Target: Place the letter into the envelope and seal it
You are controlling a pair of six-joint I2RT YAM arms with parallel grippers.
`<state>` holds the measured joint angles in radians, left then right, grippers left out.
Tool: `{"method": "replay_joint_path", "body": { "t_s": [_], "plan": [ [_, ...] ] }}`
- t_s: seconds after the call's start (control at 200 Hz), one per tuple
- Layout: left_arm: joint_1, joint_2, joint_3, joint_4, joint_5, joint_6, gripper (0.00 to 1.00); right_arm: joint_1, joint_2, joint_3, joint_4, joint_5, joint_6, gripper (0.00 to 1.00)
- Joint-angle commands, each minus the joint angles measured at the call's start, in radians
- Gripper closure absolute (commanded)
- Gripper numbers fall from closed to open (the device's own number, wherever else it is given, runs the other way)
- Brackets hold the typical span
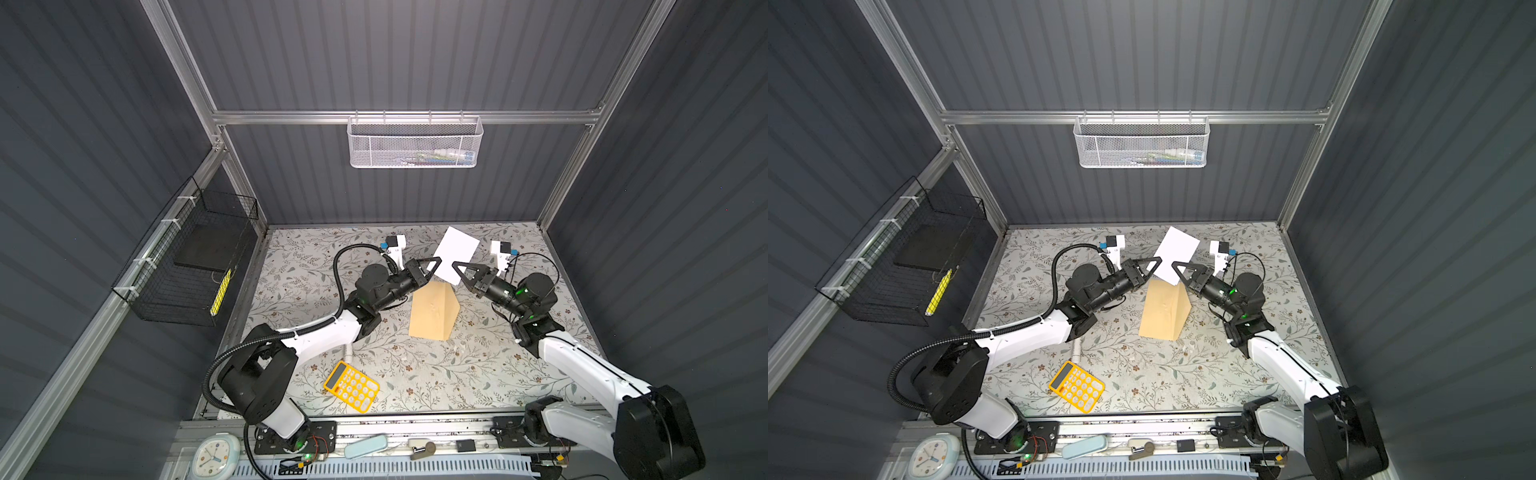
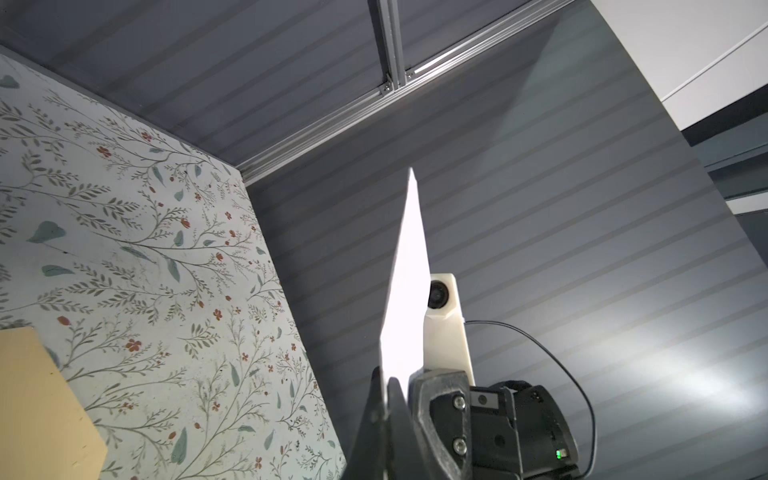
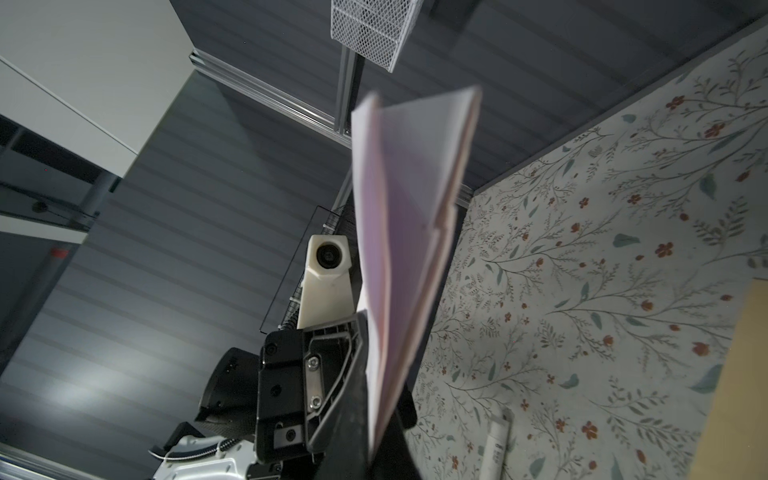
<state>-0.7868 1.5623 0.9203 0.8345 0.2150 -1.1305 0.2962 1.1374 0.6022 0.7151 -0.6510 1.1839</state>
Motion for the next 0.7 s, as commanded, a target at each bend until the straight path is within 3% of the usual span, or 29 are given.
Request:
{"method": "replay_joint_path", "body": {
  "t_s": [0.0,0.115,0.205,0.37,0.525,0.695],
  "plan": [
    [-0.005,-0.057,-0.041,-0.104,-0.062,0.064,0.62,-0.003,-0.036,0.09,-0.262,-0.003,-0.124,1.0],
    [-0.003,-0.134,-0.041,-0.346,-0.171,0.182,0.27,-0.007,-0.068,0.185,-0.628,0.043,-0.292,1.0],
    [0.001,-0.193,-0.035,-0.523,-0.269,0.293,0.11,-0.022,-0.059,0.246,-0.83,0.057,-0.401,1.0],
    [0.013,-0.183,-0.011,-0.703,-0.304,0.414,0.05,-0.058,0.069,0.363,-1.078,0.037,-0.574,1.0],
    [0.02,-0.1,-0.018,-0.66,-0.227,0.435,0.0,-0.065,0.216,0.443,-1.216,0.034,-0.687,1.0],
    [0.023,0.003,-0.001,-0.602,-0.125,0.466,0.0,-0.072,0.327,0.452,-1.25,0.054,-0.721,1.0]
  ]
}}
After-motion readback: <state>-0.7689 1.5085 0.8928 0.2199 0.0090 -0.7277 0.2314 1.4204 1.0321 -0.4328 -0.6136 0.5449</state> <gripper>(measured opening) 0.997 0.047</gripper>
